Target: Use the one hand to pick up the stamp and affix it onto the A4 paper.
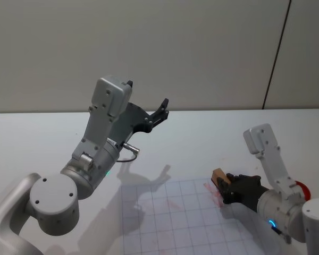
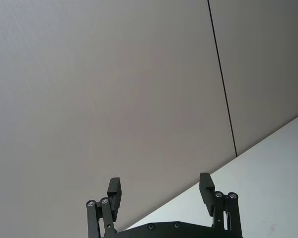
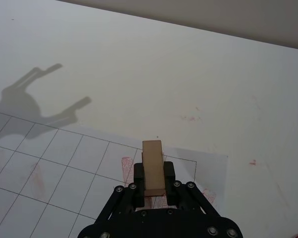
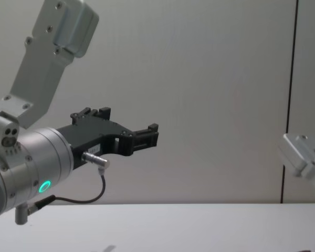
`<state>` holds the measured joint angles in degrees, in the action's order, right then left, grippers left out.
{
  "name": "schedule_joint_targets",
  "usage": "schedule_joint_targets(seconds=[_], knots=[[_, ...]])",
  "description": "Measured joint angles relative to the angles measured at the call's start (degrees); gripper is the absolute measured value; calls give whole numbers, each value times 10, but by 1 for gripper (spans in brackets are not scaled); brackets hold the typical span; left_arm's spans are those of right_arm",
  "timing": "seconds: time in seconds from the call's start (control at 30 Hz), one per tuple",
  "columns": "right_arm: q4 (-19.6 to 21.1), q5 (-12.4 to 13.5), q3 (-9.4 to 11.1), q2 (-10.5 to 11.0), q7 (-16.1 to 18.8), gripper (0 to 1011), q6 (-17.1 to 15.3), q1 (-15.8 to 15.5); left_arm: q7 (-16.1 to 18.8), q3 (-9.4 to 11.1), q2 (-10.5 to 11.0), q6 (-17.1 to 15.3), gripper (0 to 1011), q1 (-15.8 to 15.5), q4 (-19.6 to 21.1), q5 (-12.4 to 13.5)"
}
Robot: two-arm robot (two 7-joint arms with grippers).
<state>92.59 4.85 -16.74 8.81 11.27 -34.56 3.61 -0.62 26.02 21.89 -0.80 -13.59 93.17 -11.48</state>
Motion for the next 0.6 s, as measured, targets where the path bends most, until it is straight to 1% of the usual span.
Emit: schedule_joint_targets(seconds=[0.6], knots=[[-16, -2, -1, -2, 4, 213, -3, 0, 0, 0, 0, 0, 1002, 0, 0, 0]])
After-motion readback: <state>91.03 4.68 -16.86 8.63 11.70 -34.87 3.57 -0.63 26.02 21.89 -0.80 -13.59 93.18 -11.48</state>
